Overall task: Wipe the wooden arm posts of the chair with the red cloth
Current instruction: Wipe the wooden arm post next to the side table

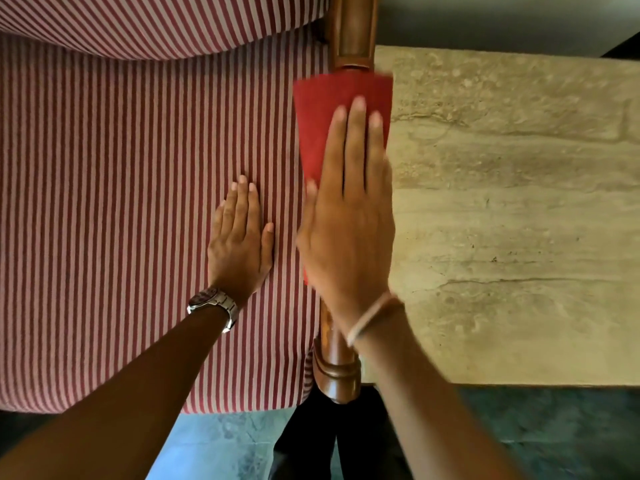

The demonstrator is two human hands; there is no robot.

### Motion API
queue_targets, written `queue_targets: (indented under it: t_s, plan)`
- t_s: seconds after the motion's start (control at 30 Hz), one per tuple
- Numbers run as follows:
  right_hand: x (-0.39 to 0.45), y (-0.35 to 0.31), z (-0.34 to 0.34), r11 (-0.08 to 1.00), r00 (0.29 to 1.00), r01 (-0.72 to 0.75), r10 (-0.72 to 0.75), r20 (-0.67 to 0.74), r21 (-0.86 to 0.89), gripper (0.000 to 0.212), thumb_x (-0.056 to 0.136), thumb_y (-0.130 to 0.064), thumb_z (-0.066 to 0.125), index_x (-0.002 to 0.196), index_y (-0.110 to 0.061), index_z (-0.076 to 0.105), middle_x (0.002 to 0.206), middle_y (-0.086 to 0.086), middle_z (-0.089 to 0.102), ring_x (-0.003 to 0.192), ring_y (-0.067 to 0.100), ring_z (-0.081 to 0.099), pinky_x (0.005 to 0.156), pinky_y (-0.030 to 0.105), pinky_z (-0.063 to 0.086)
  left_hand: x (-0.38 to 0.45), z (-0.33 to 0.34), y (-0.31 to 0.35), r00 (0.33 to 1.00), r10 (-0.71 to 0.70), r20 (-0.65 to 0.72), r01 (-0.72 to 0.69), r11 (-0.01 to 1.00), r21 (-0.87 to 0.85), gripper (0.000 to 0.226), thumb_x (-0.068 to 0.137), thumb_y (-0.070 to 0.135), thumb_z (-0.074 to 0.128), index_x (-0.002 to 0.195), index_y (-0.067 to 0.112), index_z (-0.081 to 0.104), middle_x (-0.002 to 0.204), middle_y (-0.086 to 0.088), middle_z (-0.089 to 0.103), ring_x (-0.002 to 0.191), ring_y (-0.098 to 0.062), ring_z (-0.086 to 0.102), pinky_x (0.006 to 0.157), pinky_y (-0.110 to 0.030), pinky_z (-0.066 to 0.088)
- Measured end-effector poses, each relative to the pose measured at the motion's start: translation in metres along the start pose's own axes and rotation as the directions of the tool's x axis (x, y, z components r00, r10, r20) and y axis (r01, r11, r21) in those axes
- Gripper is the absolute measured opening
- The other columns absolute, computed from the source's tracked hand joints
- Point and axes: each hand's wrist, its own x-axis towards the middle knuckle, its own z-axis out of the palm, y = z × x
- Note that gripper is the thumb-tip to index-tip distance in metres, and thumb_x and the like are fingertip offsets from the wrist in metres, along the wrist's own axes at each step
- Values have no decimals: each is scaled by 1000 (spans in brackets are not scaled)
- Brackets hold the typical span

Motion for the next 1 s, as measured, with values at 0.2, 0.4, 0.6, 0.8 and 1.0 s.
queue_targets:
  t_s: [0.2, 0.4, 0.6, 0.8, 1.0]
  plan:
    - [-15, 3, 0, 999, 999, 31, -30, 39, -31, 67, 103, -24, 36, 163, -6, 12, 173, 14, 10, 162, 31, 5, 131, 50, 18, -1, 3, -2, 1000, 21, -22, -20, 1000, 11, 61, 105, 33, 24, 157, 1, 22, 166, -21, 23, 156, -30, 20, 127, -47, 20]
    - [17, 5, 1, 1000, 1000, 20, -20, -2, 3, 65, 105, -24, 35, 162, -4, 13, 173, 16, 11, 161, 32, 6, 130, 49, 19, -2, 3, -2, 1000, 16, -20, -15, 1000, 18, 61, 105, 33, 25, 157, 1, 20, 167, -20, 21, 157, -30, 18, 127, -48, 21]
    - [-45, 8, -2, 998, 997, 47, -49, 59, 30, 63, 106, -29, 28, 162, -4, 14, 173, 16, 12, 162, 31, 6, 131, 48, 19, -3, 5, -1, 999, 10, -36, -10, 1000, 0, 62, 105, 33, 25, 157, 0, 22, 166, -22, 23, 156, -31, 19, 127, -50, 20]
    - [43, 5, 1, 999, 999, 42, -42, -12, -10, 69, 100, -20, 41, 162, -3, 16, 172, 17, 15, 161, 33, 10, 131, 49, 18, -2, 2, 0, 1000, 18, -17, -18, 1000, 8, 62, 105, 33, 26, 157, 0, 22, 166, -22, 22, 156, -32, 19, 127, -50, 21]
    - [-36, 4, -3, 999, 997, 9, -12, 74, 42, 65, 105, -29, 28, 163, -5, 11, 173, 14, 8, 162, 30, 3, 131, 49, 20, -1, 8, -4, 1000, 12, -13, -11, 999, 30, 62, 105, 33, 28, 158, 2, 17, 167, -20, 19, 157, -30, 16, 128, -48, 18]
